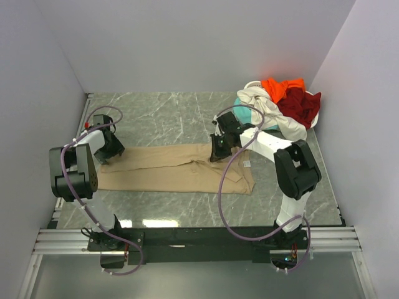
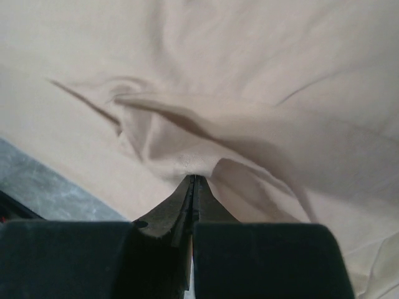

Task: Fold and stack the t-shirts
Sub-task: Fold the tshirt

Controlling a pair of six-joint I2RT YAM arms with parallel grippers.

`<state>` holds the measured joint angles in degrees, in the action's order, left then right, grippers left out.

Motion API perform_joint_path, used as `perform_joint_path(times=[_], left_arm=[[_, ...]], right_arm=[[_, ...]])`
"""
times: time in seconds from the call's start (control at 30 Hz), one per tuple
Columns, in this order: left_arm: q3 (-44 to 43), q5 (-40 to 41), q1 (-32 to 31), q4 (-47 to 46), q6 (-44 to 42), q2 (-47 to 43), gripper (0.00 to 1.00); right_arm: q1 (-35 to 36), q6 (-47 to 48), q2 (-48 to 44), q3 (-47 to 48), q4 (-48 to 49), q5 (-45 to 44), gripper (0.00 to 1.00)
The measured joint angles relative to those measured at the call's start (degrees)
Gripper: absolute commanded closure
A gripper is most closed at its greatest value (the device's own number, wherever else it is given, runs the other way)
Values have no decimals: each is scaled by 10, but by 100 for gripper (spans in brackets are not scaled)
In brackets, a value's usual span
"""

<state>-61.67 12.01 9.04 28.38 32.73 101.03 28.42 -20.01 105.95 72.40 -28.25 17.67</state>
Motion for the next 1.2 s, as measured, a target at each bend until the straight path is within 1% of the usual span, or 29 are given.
perform_joint_path(times=[0.13,0.43,0.5,0.53,0.57,0.6,0.67,0.7,0.8,1.0,1.2], left_arm=[[0,0,0,-3,-5,0,30],[3,-1,0,-6,-8,-2,30],[6,-1,0,-10,-8,-3,30],[7,-1,0,-11,-9,-5,30],[9,-1,0,-13,-9,-5,30],[11,-2,0,-15,-10,-7,29],[15,-2,0,-19,-11,-9,29],[16,-2,0,-21,-11,-10,28],[21,-3,0,-27,-12,-15,28],[33,-5,0,-40,-12,-24,28],[42,-6,0,-49,-10,-30,28]], right_arm=[[16,0,-22,-10,-3,0,100],[49,-1,-31,-23,-12,-5,100],[53,-5,-40,-33,-12,-7,96],[53,-9,-44,-36,-13,-7,89],[53,-14,-48,-36,-14,-8,85],[51,-17,-50,-35,-12,-11,76],[46,-22,-52,-31,-11,-17,68],[42,-25,-52,-25,-13,-21,60],[29,-31,-45,3,-14,-38,50],[10,-31,1,76,-9,-99,48],[2,-25,52,92,-10,-133,51]])
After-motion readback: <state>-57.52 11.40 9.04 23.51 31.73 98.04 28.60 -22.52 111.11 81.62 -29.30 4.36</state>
